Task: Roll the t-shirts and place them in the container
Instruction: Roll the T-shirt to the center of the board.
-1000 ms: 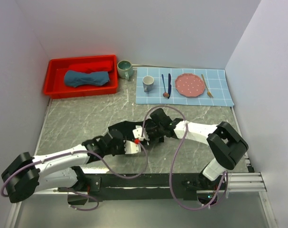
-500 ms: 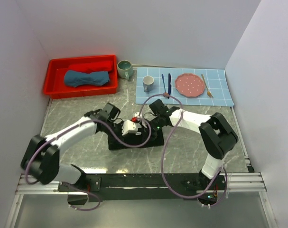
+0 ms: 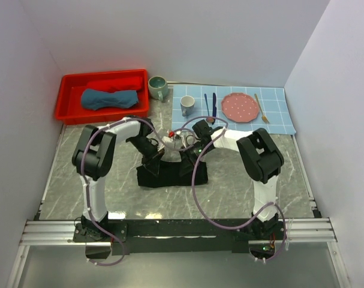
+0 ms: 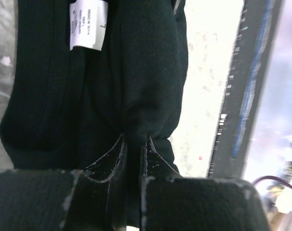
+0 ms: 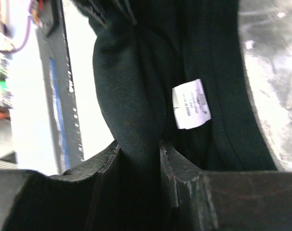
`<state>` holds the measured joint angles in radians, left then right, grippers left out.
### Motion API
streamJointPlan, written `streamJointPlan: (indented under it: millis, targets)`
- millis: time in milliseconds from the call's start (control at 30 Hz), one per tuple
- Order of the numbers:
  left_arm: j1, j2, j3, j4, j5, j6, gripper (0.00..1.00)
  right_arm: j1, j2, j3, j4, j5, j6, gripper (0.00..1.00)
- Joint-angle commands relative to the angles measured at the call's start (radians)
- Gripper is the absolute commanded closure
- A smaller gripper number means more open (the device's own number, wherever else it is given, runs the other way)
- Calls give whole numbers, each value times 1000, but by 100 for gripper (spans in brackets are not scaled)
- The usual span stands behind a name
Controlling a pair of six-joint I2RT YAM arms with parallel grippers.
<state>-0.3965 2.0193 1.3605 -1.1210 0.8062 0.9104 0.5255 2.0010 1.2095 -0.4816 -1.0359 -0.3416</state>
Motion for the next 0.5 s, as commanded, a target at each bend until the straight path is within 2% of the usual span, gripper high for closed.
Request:
streamJointPlan:
  millis: [0, 67, 100, 167, 200, 267, 367, 433, 467]
  targets:
    - [25, 108, 43, -123, -48, 85, 98, -71, 48, 45, 12, 66, 134, 81]
    - [34, 169, 104, -202, -18, 194, 97, -93, 10, 13, 62, 79, 156, 77]
    - [38, 199, 114, -253, -13, 235, 96, -114, -52, 1, 69, 91, 158, 70]
    - [41, 214, 127, -255, -22, 248, 97, -136, -128, -25, 46, 126, 107, 62]
    - [39, 220, 132, -255, -31, 251, 97, -146, -216, -37, 5, 154, 83, 51]
    - [38, 240, 146, -252, -27, 248, 96, -191, -313, -108, -40, 184, 32, 0]
    - [10, 256, 150, -252, -32, 239, 97, -228, -476, -187, -118, 276, -63, 0]
    - [-5, 256, 147, -252, -42, 232, 98, -229, -618, -240, -107, 360, -103, 0]
    - [-16, 259, 147, -252, -41, 228, 97, -222, -671, -281, -101, 365, -196, 0]
